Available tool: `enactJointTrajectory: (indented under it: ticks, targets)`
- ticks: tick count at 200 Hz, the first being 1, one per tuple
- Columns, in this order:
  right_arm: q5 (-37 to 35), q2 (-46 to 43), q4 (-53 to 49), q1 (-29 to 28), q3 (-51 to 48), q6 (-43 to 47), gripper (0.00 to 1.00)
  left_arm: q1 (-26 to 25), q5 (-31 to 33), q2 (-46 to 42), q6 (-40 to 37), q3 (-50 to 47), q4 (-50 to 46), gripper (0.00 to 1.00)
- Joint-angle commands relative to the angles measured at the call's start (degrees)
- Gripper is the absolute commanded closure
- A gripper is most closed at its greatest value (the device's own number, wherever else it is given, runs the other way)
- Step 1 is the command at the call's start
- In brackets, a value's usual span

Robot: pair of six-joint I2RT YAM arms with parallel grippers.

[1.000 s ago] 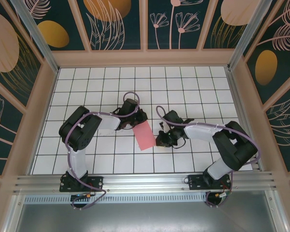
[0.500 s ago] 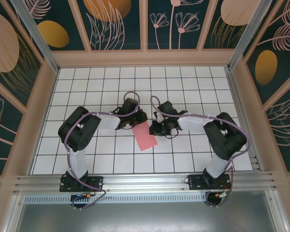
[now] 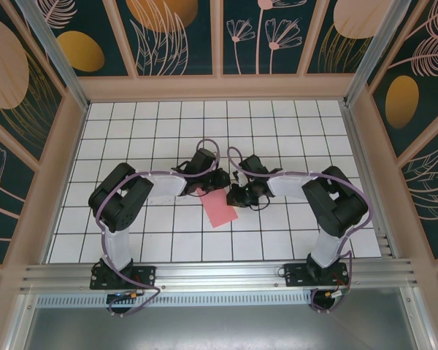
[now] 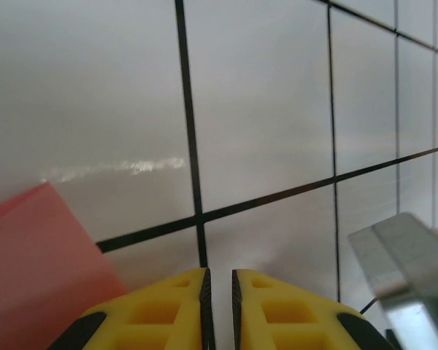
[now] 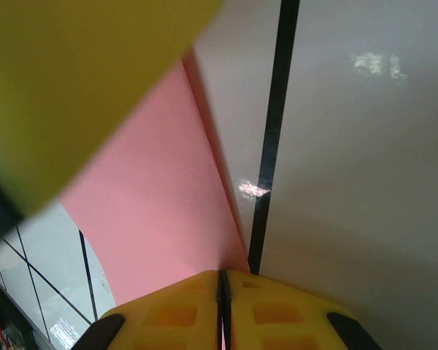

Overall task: Fold a paper plane with a square sheet of paper (pick it up from the middle)
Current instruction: First fold in half a square sheet of paper at the center of the table.

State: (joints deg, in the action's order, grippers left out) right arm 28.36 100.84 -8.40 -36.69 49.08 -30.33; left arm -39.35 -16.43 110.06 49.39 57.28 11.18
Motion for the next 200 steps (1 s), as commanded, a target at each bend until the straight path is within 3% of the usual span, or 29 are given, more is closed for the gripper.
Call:
enactJointTrajectory:
  ticks: [1, 107, 200]
  targets:
    - [-2.7, 3.5, -1.7, 0.0, -2.3, 0.7, 0.87, 0.1, 4.1, 0.3, -2.6, 1.9, -6.1, 0.83]
    - [-3.5, 3.1, -3.5, -0.6, -4.6, 1.2, 0.87, 0.7, 12.4, 5.8, -7.2, 7.7, -14.6, 0.85]
    - [-4.5, 4.0, -3.4, -1.3, -9.8, 1.1, 0.88, 4.0, 11.9, 7.2, -8.4, 11.0, -14.7, 0.84]
